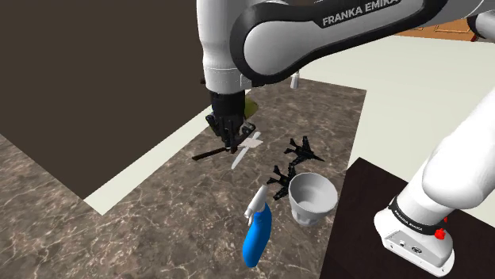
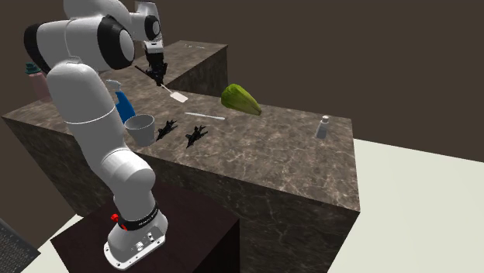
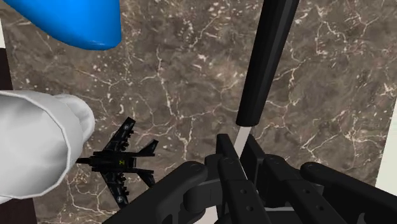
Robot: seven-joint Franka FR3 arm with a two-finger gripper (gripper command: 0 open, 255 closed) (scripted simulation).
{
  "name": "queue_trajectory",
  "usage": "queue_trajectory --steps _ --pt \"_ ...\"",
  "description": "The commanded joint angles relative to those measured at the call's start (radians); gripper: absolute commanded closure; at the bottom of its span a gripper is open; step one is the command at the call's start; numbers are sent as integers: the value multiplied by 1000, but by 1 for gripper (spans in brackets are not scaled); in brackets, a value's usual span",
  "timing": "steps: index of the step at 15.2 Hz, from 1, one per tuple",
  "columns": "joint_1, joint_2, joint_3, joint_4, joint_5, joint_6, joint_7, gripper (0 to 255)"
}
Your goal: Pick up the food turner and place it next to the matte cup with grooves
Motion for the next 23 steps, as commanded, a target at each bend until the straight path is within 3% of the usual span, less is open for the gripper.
queue_trajectory --steps 1,23 --pt "26 72 32 67 -51 -7 75 255" --pt "45 165 27 -146 -120 276 112 255"
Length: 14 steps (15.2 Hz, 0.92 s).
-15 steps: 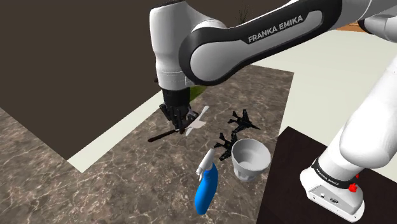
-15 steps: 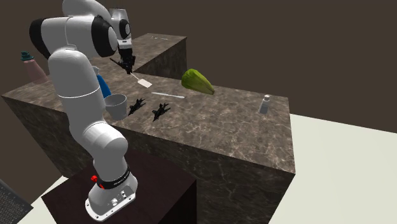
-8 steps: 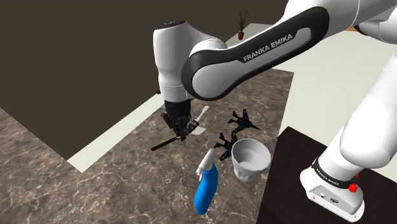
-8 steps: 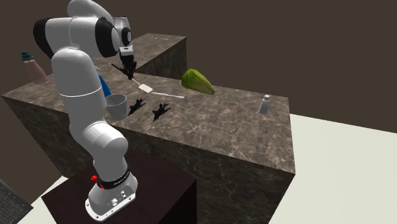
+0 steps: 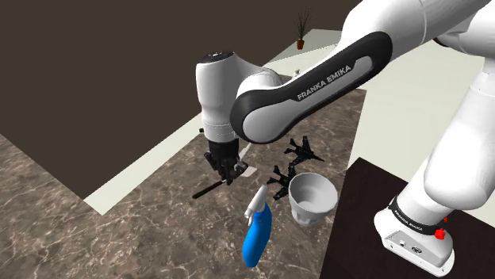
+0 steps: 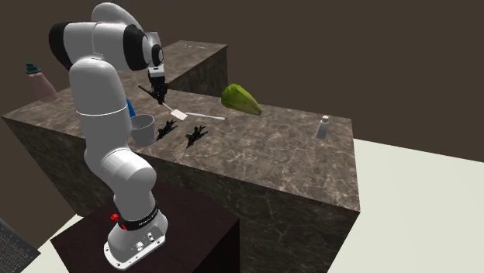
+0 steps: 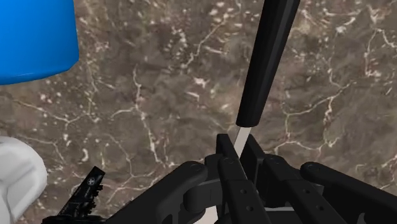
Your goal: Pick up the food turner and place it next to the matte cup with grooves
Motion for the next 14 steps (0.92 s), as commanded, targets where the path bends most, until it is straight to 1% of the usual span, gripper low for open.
queue_trajectory --steps 1,10,14 --pt "2 13 -2 -15 -10 25 6 255" --pt "21 87 -19 -68 -74 134 44 255" --pt "21 87 -19 -68 -74 134 44 255"
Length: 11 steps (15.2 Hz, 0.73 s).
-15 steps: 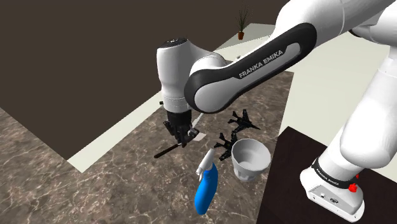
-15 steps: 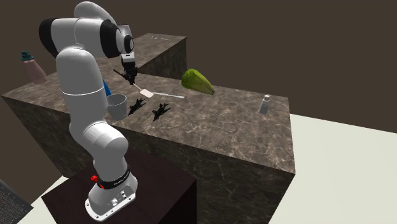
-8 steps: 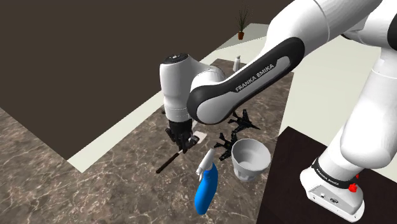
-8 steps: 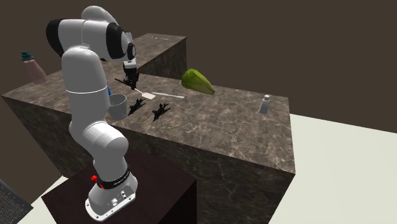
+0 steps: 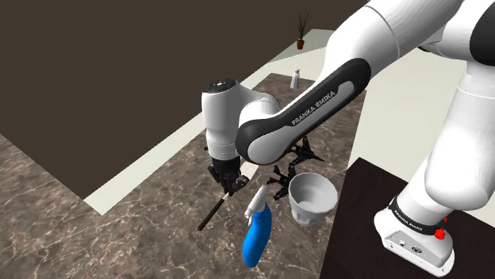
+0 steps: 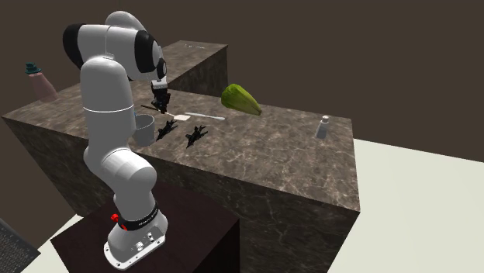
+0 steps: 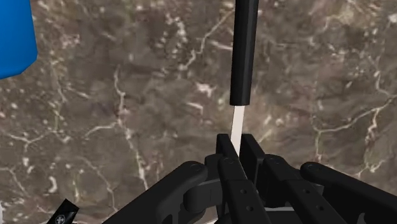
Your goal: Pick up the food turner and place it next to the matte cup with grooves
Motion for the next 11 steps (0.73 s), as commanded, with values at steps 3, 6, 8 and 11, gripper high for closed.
queue_trajectory --steps 3,6,8,11 --pt "0 1 0 0 -1 1 1 255" --pt "0 1 0 0 -1 1 1 0" --pt "0 1 0 0 -1 1 1 0" --pt "-15 -44 11 25 38 -58 -26 0"
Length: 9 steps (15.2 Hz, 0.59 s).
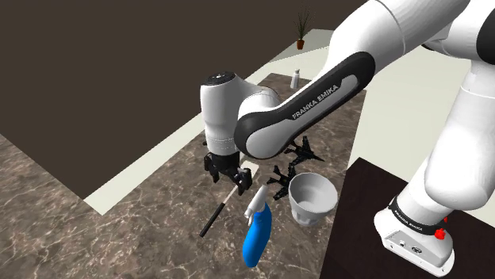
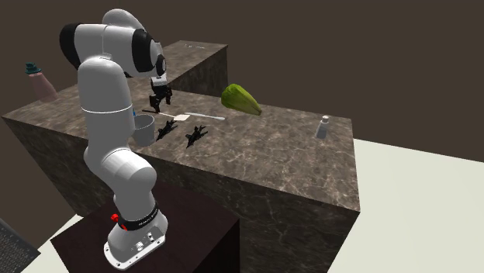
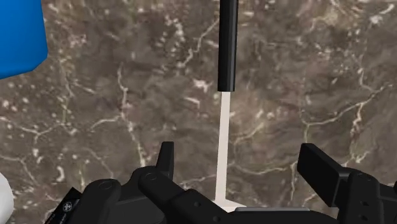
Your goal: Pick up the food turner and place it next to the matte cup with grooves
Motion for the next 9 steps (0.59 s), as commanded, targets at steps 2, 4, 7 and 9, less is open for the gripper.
queue_trajectory --steps 2,4,7,9 --pt "-17 -58 12 34 49 -79 -32 0" --pt "-16 -58 11 34 49 -79 -32 0" --pt "-16 -58 11 34 49 -79 -32 0" --pt "-16 -58 11 34 49 -79 -32 0"
